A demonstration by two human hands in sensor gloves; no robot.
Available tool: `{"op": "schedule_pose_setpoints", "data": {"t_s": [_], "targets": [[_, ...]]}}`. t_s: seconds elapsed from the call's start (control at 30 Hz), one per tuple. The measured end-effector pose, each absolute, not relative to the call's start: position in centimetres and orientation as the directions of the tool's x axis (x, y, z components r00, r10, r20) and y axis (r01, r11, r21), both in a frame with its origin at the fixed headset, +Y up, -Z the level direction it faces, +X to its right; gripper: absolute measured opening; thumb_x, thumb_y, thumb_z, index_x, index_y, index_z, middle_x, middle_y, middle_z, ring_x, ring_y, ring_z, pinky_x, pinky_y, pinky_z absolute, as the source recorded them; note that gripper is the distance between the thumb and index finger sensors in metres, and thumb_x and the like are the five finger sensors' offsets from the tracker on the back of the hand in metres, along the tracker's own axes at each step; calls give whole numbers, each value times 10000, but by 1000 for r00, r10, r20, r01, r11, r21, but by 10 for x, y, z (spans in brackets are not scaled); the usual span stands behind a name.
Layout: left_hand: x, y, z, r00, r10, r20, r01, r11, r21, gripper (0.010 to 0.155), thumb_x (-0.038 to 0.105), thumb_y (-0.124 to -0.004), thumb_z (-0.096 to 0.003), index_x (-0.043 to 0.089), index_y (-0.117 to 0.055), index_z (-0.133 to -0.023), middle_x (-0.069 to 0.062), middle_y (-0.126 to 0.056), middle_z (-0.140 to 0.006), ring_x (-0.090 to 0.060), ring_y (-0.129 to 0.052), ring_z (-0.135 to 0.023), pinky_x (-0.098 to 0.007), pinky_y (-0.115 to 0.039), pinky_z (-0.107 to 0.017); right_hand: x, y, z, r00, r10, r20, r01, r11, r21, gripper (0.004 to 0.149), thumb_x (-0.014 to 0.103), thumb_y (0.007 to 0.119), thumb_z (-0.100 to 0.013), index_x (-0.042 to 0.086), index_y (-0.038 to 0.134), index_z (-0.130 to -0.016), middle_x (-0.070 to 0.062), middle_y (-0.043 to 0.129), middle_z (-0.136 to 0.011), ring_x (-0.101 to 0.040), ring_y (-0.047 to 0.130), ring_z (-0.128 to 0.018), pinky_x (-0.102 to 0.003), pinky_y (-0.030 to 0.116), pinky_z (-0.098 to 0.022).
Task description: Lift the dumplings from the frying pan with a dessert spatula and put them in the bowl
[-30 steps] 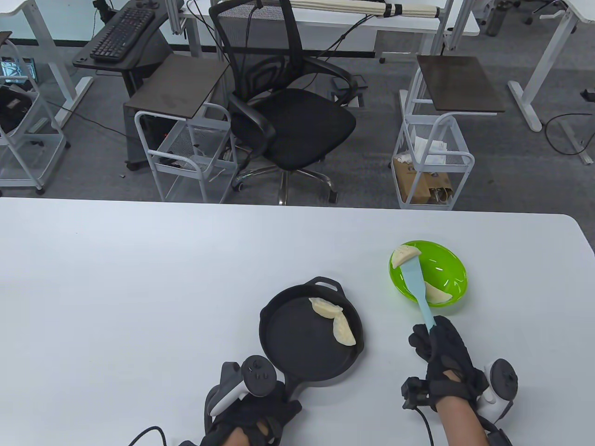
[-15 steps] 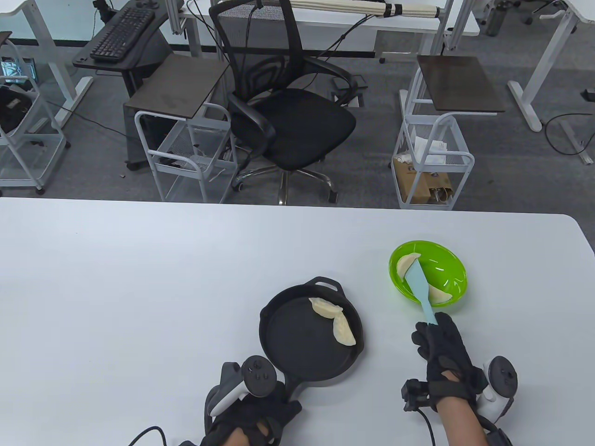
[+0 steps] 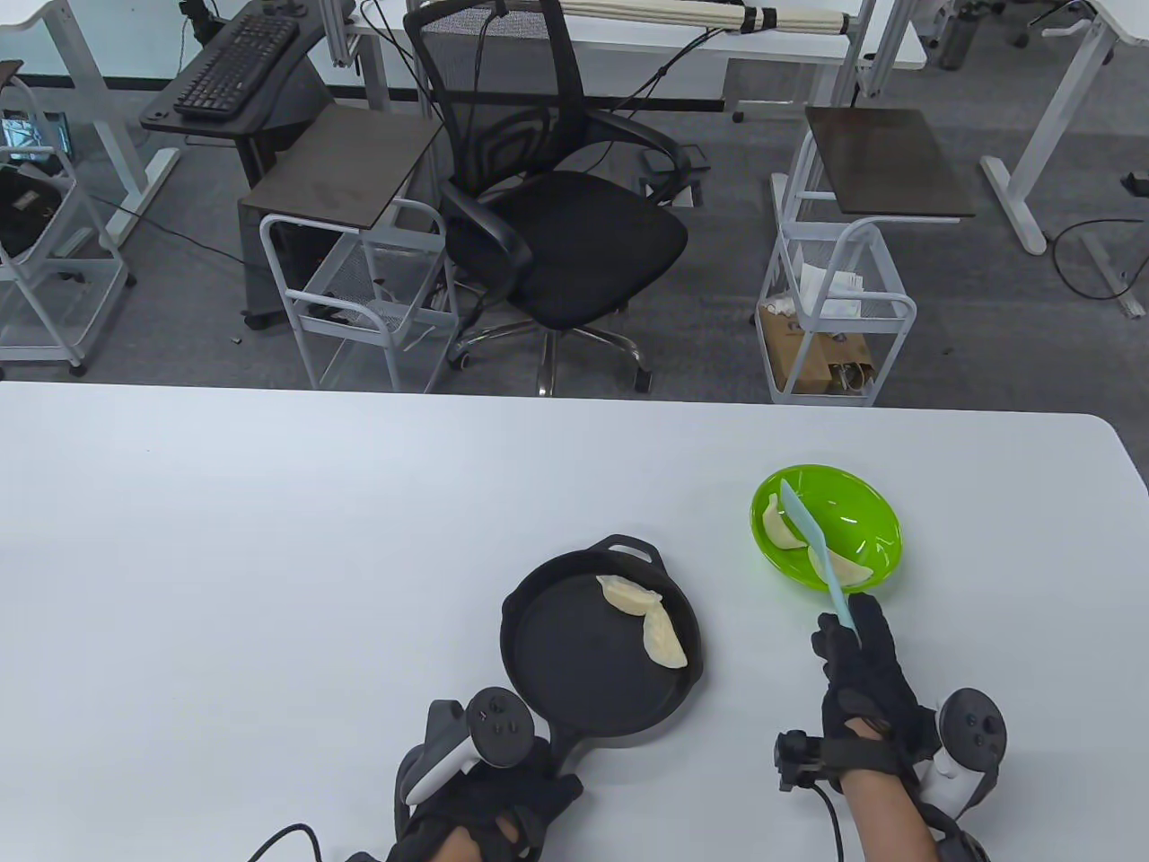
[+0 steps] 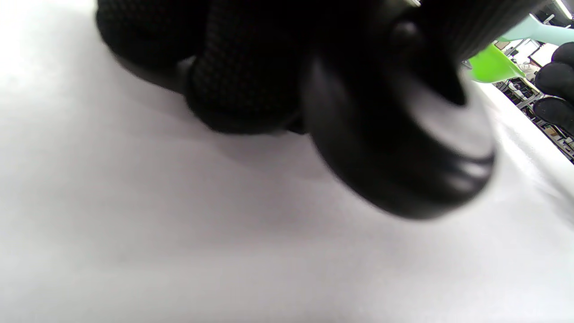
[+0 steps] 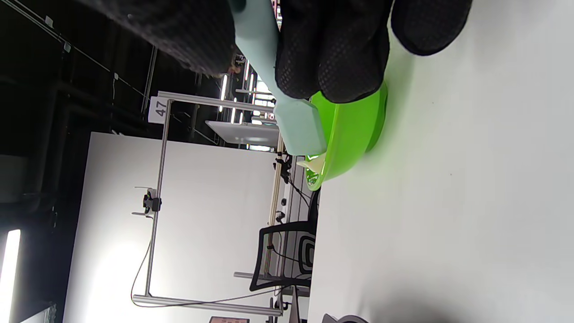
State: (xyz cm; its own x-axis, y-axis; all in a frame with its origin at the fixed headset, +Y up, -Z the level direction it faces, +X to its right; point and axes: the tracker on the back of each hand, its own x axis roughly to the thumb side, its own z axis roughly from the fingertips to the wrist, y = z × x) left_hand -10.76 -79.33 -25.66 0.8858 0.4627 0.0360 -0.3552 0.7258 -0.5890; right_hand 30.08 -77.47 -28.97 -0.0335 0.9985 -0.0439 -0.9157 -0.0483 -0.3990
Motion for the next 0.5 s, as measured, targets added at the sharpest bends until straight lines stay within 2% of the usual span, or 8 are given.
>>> {"op": "schedule_pose_setpoints", "data": {"t_s": [0.2, 0.5], "targets": [[-108, -793, -257, 886, 463, 35, -356, 726, -588, 716, 659, -720, -456, 195, -642, -994, 92, -1046, -590, -168, -1023, -387, -458, -808, -430, 302, -772, -288, -21, 1000, -4, -904, -20, -428, 580, 324, 739, -577, 163, 512, -1086, -250, 625, -1029, -504, 735, -863, -677, 522, -688], [-108, -793, -257, 885, 463, 35, -356, 725, -589, 715, 658, -721, -457, 194, -642, -995, 90, -1045, -589, -167, -1023, -386, -457, -808, -429, 296, -763, -286, -40, 997, 62, -916, -11, -402, 582, 326, 740, -575, 144, 518, -1081, -255, 650, -1014, -503, 753, -848, -678, 531, -683]]}}
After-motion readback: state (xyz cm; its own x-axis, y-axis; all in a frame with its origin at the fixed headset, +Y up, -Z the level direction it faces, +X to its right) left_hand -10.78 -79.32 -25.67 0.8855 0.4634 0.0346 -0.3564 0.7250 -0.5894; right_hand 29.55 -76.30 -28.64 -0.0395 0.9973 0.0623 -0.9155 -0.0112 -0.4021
